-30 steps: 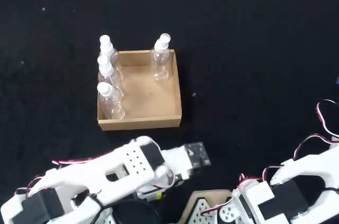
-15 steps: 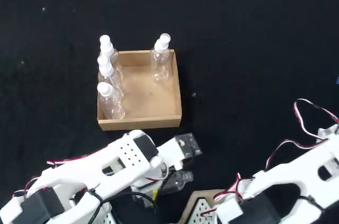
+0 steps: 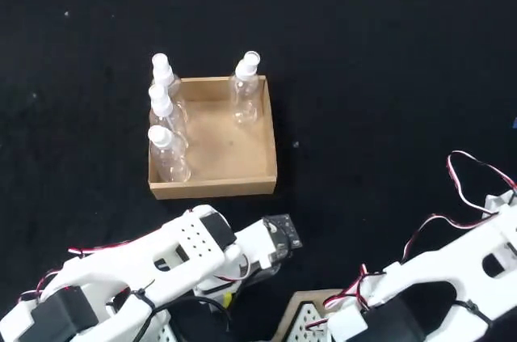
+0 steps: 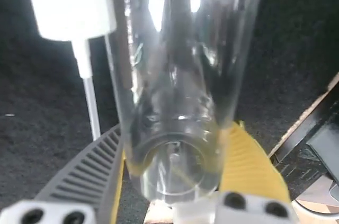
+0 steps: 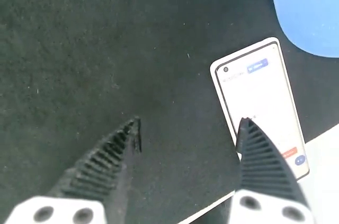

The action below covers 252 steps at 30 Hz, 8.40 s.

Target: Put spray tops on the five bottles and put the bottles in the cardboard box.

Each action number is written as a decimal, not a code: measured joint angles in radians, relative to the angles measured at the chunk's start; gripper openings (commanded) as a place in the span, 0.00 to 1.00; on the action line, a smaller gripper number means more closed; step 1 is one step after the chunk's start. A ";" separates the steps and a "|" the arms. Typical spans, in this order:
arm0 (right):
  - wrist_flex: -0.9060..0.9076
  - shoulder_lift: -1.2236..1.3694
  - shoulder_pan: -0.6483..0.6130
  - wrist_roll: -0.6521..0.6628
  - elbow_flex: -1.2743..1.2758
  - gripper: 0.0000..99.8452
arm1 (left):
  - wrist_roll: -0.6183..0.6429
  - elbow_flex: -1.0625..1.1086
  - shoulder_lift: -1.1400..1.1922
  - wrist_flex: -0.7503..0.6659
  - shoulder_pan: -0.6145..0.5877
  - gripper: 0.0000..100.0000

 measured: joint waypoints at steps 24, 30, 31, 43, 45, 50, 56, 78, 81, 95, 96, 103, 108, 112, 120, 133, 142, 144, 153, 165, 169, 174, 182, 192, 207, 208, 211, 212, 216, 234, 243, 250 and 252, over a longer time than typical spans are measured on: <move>0.000 0.000 -0.028 -0.006 0.003 0.25 | 0.000 -0.069 0.000 -0.020 0.000 0.30; 0.000 0.000 -0.028 -0.006 0.003 0.25 | 0.000 -0.074 0.000 -0.020 0.000 0.30; 0.000 0.000 -0.028 -0.006 0.003 0.25 | 0.000 -0.074 0.000 -0.018 0.000 0.30; 0.000 0.000 -0.028 -0.006 0.003 0.25 | 0.000 -0.044 0.000 -0.021 0.000 0.18; 0.000 0.000 -0.028 -0.006 0.003 0.25 | 0.000 -0.044 0.000 -0.021 0.000 0.09; 0.000 0.000 -0.028 -0.006 0.003 0.25 | -0.003 -0.044 0.000 -0.020 0.000 0.05; 0.000 -0.012 -0.028 -0.006 0.003 0.25 | 0.000 -0.146 0.000 0.157 0.000 0.03; 0.035 -0.017 -0.086 -0.052 0.003 0.25 | 0.000 -1.169 0.002 0.601 -0.416 0.03; 0.035 -0.017 -0.086 -0.052 0.003 0.25 | 0.000 -1.363 0.002 0.609 -0.512 0.03; 0.212 -0.040 -0.239 -0.052 0.003 0.26 | -0.002 -1.679 0.000 0.611 -1.008 0.03; 0.226 -0.068 -0.259 -0.052 0.003 0.26 | 0.000 -1.679 -0.002 0.611 -1.079 0.03; 0.379 -0.376 -0.512 -0.031 0.012 0.25 | 0.000 -1.482 -0.132 0.609 -1.442 0.03; 0.480 -0.519 -0.844 -0.025 0.049 0.25 | -0.002 -1.105 -0.270 0.439 -1.540 0.03; 0.485 -0.511 -1.126 0.023 0.120 0.25 | -0.003 -0.730 -0.404 0.222 -1.597 0.03; 0.474 -0.509 -1.603 0.078 0.233 0.25 | -0.005 -0.344 -0.612 0.132 -1.613 0.03; 0.190 -0.509 -1.883 0.107 0.569 0.25 | -0.006 -0.255 -0.621 0.048 -1.611 0.03; 0.055 -0.506 -1.932 0.115 0.626 0.25 | -0.006 -0.258 -0.621 0.048 -1.611 0.03; 0.012 -0.350 -1.935 0.114 0.621 0.25 | -0.006 -0.276 -0.621 0.049 -1.611 0.03; -0.132 -0.038 -1.930 0.114 0.620 0.25 | -0.006 -0.307 -0.621 0.095 -1.611 0.03; -0.222 -0.015 -1.930 -0.046 0.620 0.02 | -0.006 -0.307 -0.621 0.095 -1.611 0.03; -0.201 -0.015 -1.884 -0.069 0.620 0.02 | -0.006 -0.307 -0.621 0.095 -1.611 0.03; -0.040 -0.101 -1.784 -0.006 0.620 0.01 | -0.006 -0.307 -0.621 0.095 -1.611 0.03; 0.230 -0.407 -1.404 0.347 0.611 0.01 | -0.006 -0.307 -0.621 0.095 -1.611 0.03; 0.264 -0.462 -0.687 0.907 0.486 0.01 | -0.006 -0.307 -0.621 0.044 -1.611 0.03; -0.084 0.021 -0.319 0.348 0.204 0.01 | 0.112 0.054 -0.623 -0.471 -1.610 0.03; -0.080 0.086 -0.319 0.262 0.158 0.01 | 0.146 0.086 -0.623 -0.529 -1.610 0.03; -0.043 0.239 -0.318 0.018 0.040 0.01 | 0.242 0.178 -0.623 -0.701 -1.610 0.03; -0.035 0.276 -0.318 -0.054 0.015 0.01 | 0.270 0.206 -0.623 -0.755 -1.610 0.03; -0.031 0.354 -0.336 -0.316 -0.009 0.02 | 0.342 0.310 -0.623 -0.953 -1.608 0.03; 0.103 0.362 -0.565 -0.342 -0.147 0.29 | 0.371 0.562 -0.626 -1.336 -1.392 0.03; 0.133 0.377 -0.509 0.741 -0.155 0.29 | 0.371 0.569 -0.626 -1.336 -1.392 0.03; -0.008 0.377 -0.511 1.277 -0.038 0.29 | 0.371 0.571 -0.626 -1.336 -1.392 0.03; -0.075 0.377 -0.511 1.376 0.025 0.29 | 0.371 0.572 -0.626 -1.336 -1.392 0.03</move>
